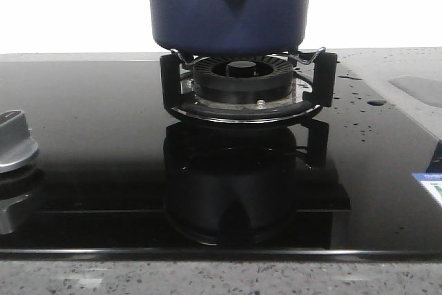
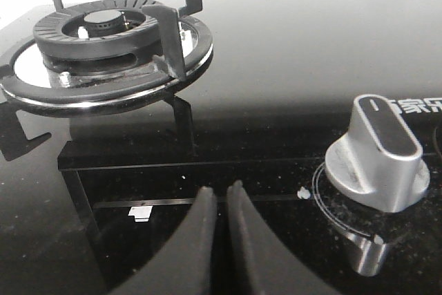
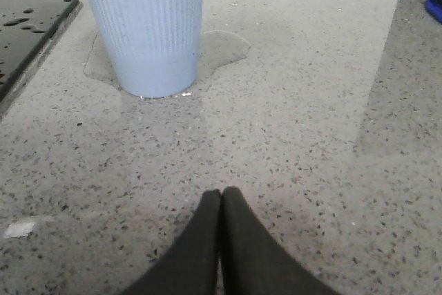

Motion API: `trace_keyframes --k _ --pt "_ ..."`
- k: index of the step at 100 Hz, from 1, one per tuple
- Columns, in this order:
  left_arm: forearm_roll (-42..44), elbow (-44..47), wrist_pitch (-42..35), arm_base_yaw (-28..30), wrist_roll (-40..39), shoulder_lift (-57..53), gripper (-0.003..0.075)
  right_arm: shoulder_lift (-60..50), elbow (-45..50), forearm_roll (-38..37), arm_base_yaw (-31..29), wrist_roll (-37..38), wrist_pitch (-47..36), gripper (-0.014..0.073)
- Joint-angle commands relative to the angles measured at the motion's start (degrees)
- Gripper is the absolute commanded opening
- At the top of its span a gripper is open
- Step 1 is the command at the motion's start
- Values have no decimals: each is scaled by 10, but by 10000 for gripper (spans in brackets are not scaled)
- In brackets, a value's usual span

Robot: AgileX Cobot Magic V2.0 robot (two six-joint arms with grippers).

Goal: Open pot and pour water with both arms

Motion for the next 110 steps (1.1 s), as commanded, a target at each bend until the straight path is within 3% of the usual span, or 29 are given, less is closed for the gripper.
trace_keyframes --k 1,73,92,99,110 --pt "-3 26 -28 2 -6 -17 -20 -11 16 -3 -3 -4 -10 -66" --pt "-3 26 -29 2 -6 -17 -20 -11 16 -3 -3 -4 -10 -66" --pt "-3 26 -83 2 -6 -17 -20 -11 16 -3 -3 -4 -47 -66" --pt "-47 26 -124 2 -6 -17 -20 -11 16 3 -3 -3 -116 -66" --pt "-248 26 -183 2 -6 -17 -20 -11 16 28 -3 -1 -218 -66"
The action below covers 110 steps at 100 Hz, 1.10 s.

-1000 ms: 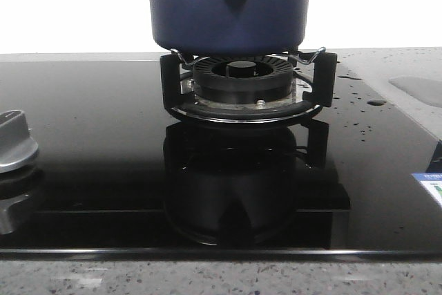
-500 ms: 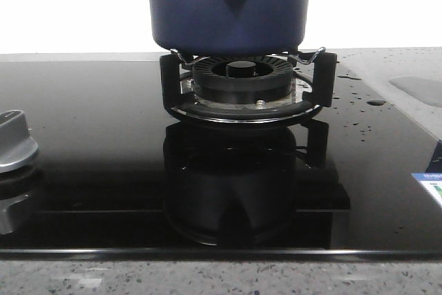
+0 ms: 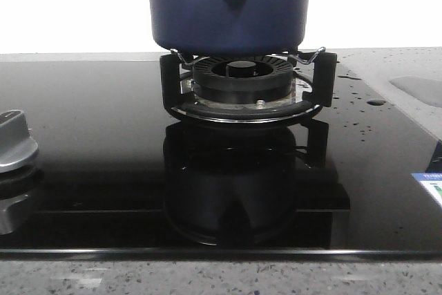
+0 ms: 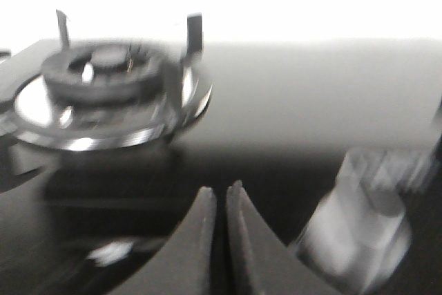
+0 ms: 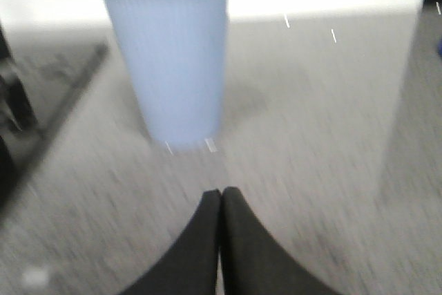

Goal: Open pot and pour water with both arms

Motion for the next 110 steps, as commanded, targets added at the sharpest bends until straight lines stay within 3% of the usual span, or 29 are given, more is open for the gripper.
trace_keyframes --k 1,11,34,42,64,80,96,110 --pt "-172 26 -98 2 -6 -17 -20 -11 16 20 -2 -1 -138 -66" --pt "-320 26 -128 2 -6 -17 -20 -11 16 70 -2 -1 -190 -66" --pt "-499 23 -112 2 -6 -17 -20 -11 13 155 -2 0 -187 -64" --pt "-496 13 -92 2 -4 -17 -20 -11 -3 203 -2 0 -163 -64" --pt "-361 -80 33 2 39 30 -20 42 -121 205 -2 -2 27 -64" --pt "-341 -164 139 2 109 154 -20 123 -221 206 -2 -6 197 -64" --pt "-386 -222 176 -65 183 257 -5 191 -297 283 6 -7 347 -71" --pt "-528 -266 241 -134 352 333 -3 225 -327 429 40 -89 407 -71"
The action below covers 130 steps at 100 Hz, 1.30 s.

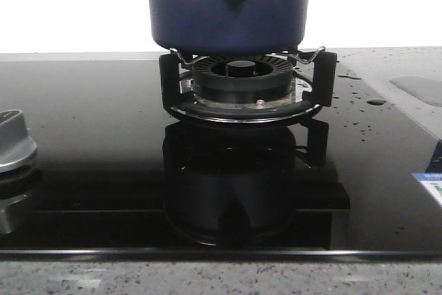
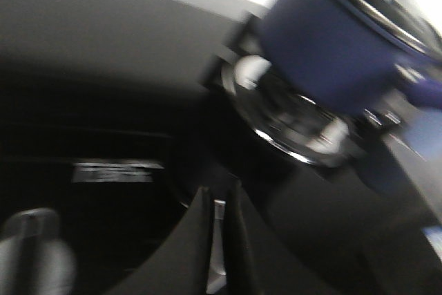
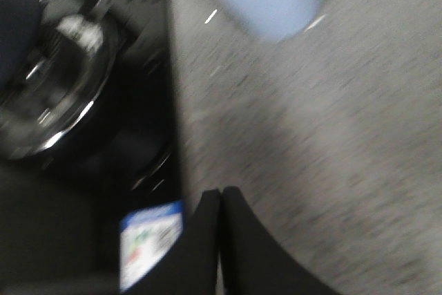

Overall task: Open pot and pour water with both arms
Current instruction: 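Grasp the purple lid knob with left gripper and lift lid off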

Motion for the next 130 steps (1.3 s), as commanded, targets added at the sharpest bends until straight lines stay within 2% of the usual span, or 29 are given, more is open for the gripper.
trace_keyframes --k 1,7,19,29,41,50,60,67,74,81,89,96,102,107,130 --pt "-120 -47 32 -44 115 49 -3 27 -35 113 24 -64 11 -71" --pt "-187 -65 70 -65 187 83 -3 34 -40 174 40 -99 14 -71" --pt "-312 -111 202 -82 317 156 -3 34 -47 272 68 -197 -7 -71" --pt "-369 -158 326 -78 350 219 -3 34 -57 341 80 -268 -23 -71" --pt "-394 -224 409 -71 380 292 -5 34 -69 366 82 -330 -30 -71" --pt "-387 -275 410 -71 409 332 -5 34 -73 366 82 -364 -52 -71" --pt "-362 -325 410 -71 484 366 11 34 -74 366 82 -402 -72 -71" --pt "-343 -356 408 -71 538 385 70 34 -76 366 82 -452 -72 -57" --pt "-332 -383 392 -71 566 401 175 34 -79 366 82 -468 -73 0" --pt "-325 -406 363 -71 568 418 316 34 -81 362 82 -469 -81 112" --pt "-326 -426 326 -71 575 440 482 34 -85 356 82 -470 -92 310" --pt "-324 -444 296 -71 580 462 561 34 -85 354 82 -470 -105 478" --pt "-324 -461 272 -71 580 480 573 34 -85 350 82 -470 -114 574" --pt "-324 -474 263 -71 581 498 573 34 -86 345 82 -470 -117 608" --pt "-323 -547 250 -71 601 594 573 34 -86 331 82 -470 -118 603"
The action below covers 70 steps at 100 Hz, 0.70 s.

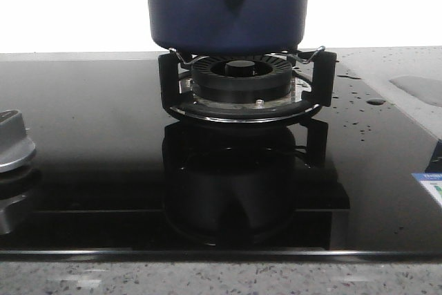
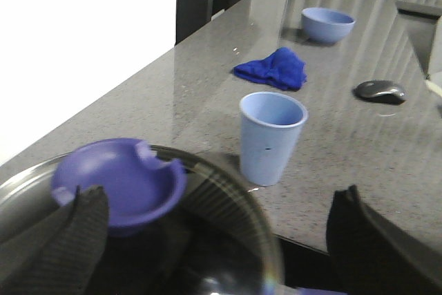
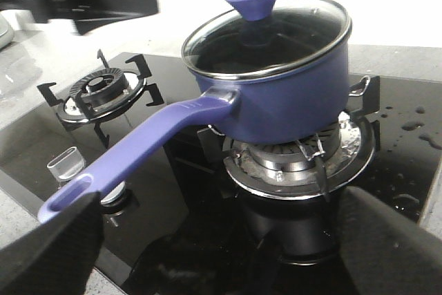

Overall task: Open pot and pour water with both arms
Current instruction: 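Grasp the purple lid knob with left gripper and lift lid off, then grasp the ribbed light-blue cup with right gripper and lift it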

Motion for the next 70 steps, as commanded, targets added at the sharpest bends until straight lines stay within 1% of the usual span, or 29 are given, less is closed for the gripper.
trace_keyframes --k 1,10,20,34,48,61,70 --pt "-36 -46 -4 1 8 14 573 12 -21 12 1 -7 -33 603" --pt "-38 -72 -12 1 8 44 574 12 -21 11 1 -7 -32 603" --pt "-42 -95 2 1 8 76 574 12 -21 11 1 -7 -29 603" --pt "-76 -110 23 -1 8 110 577 12 -21 11 1 -7 -29 603" --pt "-94 -111 27 -1 13 124 577 12 -21 11 1 -7 -29 603" --pt "-94 -111 27 -8 18 124 573 12 -21 11 1 -7 -29 603" --pt "-93 -111 28 -17 21 124 544 12 -21 11 1 -7 -35 603"
